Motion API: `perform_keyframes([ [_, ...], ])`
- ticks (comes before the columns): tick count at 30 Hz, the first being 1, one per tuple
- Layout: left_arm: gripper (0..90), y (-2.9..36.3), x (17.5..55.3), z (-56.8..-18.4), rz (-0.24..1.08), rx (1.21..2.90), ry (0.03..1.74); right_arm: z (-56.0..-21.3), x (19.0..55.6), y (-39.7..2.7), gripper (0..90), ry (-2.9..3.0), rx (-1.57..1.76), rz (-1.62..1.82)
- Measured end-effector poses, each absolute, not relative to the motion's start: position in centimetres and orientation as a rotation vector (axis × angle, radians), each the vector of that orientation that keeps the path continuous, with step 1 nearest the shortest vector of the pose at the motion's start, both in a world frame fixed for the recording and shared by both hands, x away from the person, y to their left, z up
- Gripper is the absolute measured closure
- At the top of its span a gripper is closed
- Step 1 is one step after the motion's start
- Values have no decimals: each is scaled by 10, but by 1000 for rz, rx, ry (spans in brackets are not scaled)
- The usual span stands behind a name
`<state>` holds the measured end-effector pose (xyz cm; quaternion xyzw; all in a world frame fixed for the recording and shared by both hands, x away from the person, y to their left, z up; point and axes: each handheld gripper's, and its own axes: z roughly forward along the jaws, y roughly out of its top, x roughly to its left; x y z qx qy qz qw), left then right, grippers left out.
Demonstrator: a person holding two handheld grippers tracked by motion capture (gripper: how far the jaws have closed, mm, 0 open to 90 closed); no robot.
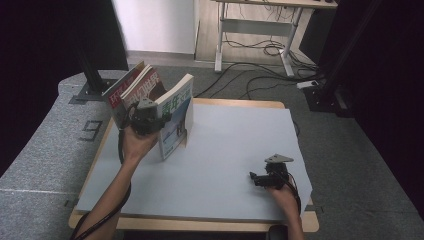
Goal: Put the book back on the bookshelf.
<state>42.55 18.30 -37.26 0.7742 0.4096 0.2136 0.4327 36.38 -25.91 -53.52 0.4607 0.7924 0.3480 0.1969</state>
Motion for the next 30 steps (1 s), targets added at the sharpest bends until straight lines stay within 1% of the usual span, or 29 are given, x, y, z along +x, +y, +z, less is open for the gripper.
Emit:
perform_keyframes([
  [5,734,188,424,-373,506,1994,1033,-535,364,-259,102,2218,1290,974],
  [11,722,189,429,-368,512,2041,1057,-535,364,-259,102,2219,1290,973],
  [23,678,184,431,-370,499,2026,1070,-535,364,-259,102,2219,1290,974],
  [26,733,183,431,-370,513,2017,1085,-535,364,-259,102,2219,1290,973],
  [30,742,182,431,-370,527,2011,1080,-535,364,-259,102,2220,1290,974],
])
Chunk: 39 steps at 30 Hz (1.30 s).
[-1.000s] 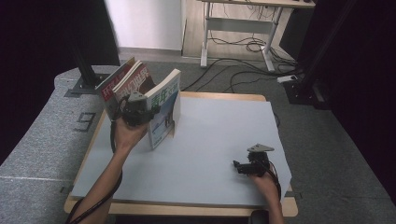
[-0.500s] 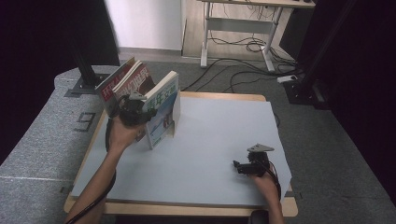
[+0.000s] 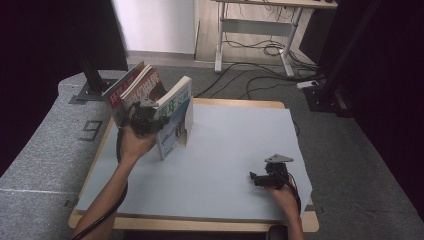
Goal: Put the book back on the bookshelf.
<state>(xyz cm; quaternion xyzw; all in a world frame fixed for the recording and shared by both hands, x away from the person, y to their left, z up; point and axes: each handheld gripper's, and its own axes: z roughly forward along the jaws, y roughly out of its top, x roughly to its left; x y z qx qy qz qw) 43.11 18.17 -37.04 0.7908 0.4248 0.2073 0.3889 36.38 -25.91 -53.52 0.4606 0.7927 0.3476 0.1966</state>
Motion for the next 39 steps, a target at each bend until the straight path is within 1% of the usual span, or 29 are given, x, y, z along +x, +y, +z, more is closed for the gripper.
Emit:
perform_keyframes([
  [16,744,163,446,-374,564,1929,1124,-535,364,-259,102,2219,1291,976],
  [22,742,166,447,-375,574,1918,1127,-535,364,-259,102,2218,1290,975],
  [29,730,173,446,-377,554,1918,1113,-535,364,-259,102,2218,1290,975],
  [32,687,173,445,-377,543,1918,1099,-535,364,-259,102,2218,1289,975],
  [36,556,176,443,-374,560,1924,1086,-535,364,-259,102,2218,1290,975],
  [39,495,178,443,-372,550,1931,1079,-535,364,-259,102,2217,1290,975],
])
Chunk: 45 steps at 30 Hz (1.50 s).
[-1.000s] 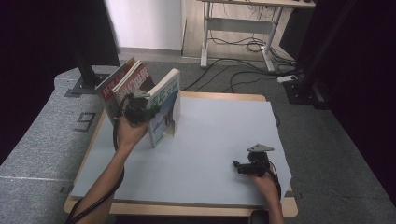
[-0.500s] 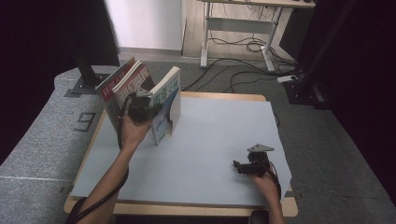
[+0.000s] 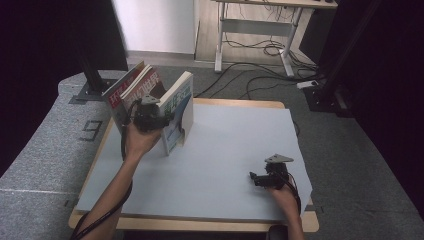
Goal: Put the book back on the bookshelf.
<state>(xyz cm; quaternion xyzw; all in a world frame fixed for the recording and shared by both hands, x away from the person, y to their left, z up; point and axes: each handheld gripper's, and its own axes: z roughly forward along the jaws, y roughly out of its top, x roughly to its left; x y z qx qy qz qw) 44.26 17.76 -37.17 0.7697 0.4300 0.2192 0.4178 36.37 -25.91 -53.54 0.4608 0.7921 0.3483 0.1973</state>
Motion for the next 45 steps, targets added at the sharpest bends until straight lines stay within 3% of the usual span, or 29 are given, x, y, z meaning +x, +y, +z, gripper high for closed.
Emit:
perform_keyframes([
  [19,248,183,438,-375,628,1998,1094,-535,364,-259,102,2219,1290,974],
  [45,266,206,441,-385,591,1967,1168,-535,364,-259,102,2217,1292,975],
])
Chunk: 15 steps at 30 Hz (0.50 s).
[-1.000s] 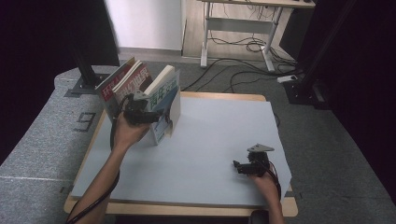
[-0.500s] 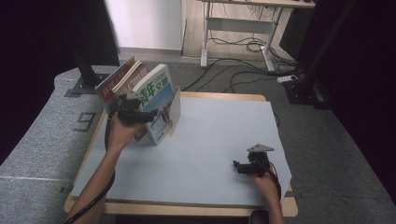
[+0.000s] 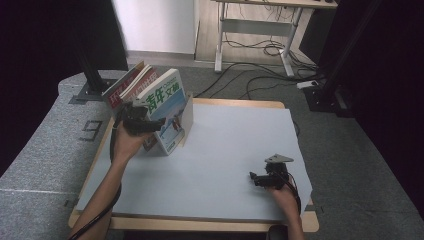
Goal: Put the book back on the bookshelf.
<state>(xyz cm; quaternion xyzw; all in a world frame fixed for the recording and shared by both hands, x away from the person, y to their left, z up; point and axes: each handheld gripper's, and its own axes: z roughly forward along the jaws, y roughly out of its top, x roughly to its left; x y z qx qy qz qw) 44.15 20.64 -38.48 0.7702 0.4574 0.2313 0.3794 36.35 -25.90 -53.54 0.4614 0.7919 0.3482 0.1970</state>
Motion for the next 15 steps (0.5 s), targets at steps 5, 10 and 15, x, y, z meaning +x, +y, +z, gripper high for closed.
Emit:
perform_keyframes([
  [5,266,208,439,-388,586,1971,1178,-535,364,-259,102,2217,1290,975],
  [10,266,211,434,-390,580,1974,1179,-535,364,-259,102,2217,1289,975],
  [15,266,216,428,-390,567,1969,1175,-535,364,-259,102,2216,1290,976],
])
